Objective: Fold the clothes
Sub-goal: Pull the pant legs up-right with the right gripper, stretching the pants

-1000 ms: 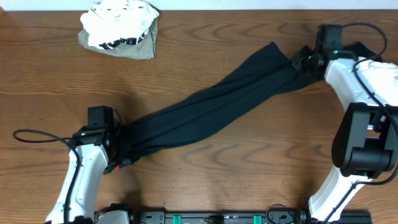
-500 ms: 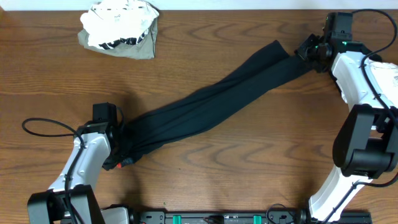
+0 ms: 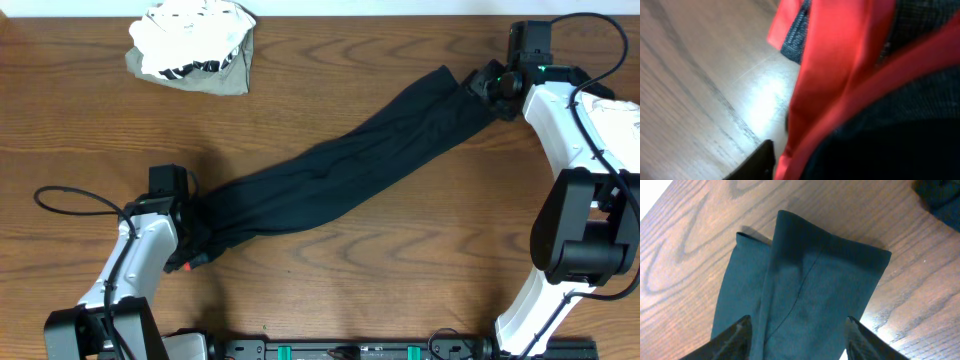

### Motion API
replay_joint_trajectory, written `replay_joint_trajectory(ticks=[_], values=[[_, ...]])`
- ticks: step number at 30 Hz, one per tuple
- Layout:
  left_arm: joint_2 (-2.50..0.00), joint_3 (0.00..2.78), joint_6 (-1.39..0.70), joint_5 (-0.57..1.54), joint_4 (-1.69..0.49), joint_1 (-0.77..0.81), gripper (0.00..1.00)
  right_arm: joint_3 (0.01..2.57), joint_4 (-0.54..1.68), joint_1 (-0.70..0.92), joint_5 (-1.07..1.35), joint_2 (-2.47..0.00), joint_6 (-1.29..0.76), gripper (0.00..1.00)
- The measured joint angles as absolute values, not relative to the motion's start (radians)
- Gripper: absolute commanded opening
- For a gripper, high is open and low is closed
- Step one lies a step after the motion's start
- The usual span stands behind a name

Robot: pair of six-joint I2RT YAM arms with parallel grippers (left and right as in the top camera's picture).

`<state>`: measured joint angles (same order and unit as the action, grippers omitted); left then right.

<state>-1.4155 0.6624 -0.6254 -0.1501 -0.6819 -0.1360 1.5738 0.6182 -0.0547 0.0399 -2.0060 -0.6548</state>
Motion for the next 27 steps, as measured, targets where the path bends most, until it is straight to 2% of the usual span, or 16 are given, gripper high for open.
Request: replay_joint_trajectory(ticks=[2, 5, 10, 12, 14, 20, 27], values=[[-1.407, 0.662, -0.624, -0.165, -0.694, -0.136, 0.59, 1.574, 0.617, -0.055, 0.042, -2.006, -0.643, 0.64], [-1.38, 0.664, -0.623, -0.178, -0.715, -0.137, 0.65, 1.574, 0.617, -0.054, 0.062, -2.006, -0.616, 0.64], [-1.306, 0.704, -0.604, -0.199, -0.768, -0.137, 0.87, 1.574, 0.625, -0.043, 0.115, -2.006, -0.539, 0.63], [-1.268, 0.727, -0.601, -0.207, -0.788, -0.137, 0.88, 1.574, 0.643, -0.027, 0.131, -2.006, -0.513, 0.72], [-1.231, 0.74, -0.602, -0.209, -0.809, -0.137, 0.88, 1.574, 0.658, -0.01, 0.143, -2.006, -0.498, 0.75], [-1.148, 0.742, -0.567, -0.054, -0.831, -0.136, 0.89, 1.574, 0.662, 0.041, 0.158, -2.008, -0.537, 0.73], [-1.178, 0.742, -0.548, 0.102, -0.831, -0.094, 0.88, 1.575, 0.621, 0.103, 0.165, -2.073, -0.606, 0.67]])
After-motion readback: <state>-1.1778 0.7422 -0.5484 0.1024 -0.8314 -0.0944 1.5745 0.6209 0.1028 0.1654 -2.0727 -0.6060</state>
